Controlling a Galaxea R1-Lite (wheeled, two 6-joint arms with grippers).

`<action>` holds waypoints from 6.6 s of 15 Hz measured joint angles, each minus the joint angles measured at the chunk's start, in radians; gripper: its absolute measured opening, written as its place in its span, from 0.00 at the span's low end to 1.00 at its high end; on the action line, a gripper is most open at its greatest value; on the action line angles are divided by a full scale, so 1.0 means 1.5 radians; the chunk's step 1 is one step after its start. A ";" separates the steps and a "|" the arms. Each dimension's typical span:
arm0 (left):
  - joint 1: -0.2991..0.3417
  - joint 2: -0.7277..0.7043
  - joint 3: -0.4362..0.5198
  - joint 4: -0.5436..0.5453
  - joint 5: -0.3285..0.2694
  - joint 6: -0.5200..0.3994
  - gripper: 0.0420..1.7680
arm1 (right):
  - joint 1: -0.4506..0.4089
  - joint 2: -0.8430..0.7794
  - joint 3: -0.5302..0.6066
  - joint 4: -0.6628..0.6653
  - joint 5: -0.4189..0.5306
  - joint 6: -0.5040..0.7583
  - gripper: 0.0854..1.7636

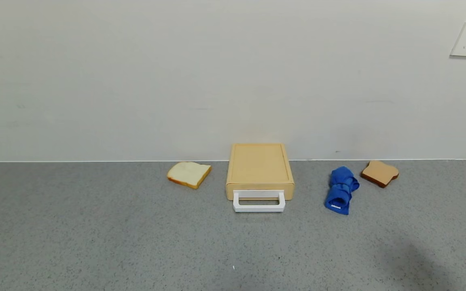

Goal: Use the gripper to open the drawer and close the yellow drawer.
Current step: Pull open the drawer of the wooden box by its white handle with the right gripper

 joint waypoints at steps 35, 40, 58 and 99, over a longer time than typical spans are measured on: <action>0.000 0.000 0.000 0.000 0.000 0.000 0.98 | 0.363 0.890 -0.688 0.117 0.015 0.176 0.02; 0.000 0.000 0.000 0.000 0.000 0.000 0.98 | 0.377 0.963 -0.765 0.121 0.015 0.190 0.02; 0.000 0.000 0.000 0.000 0.000 0.000 0.98 | 0.387 1.063 -0.838 0.114 0.014 0.193 0.02; 0.000 0.000 0.000 0.000 0.000 0.000 0.98 | 0.472 1.018 -0.787 0.345 0.008 0.335 0.02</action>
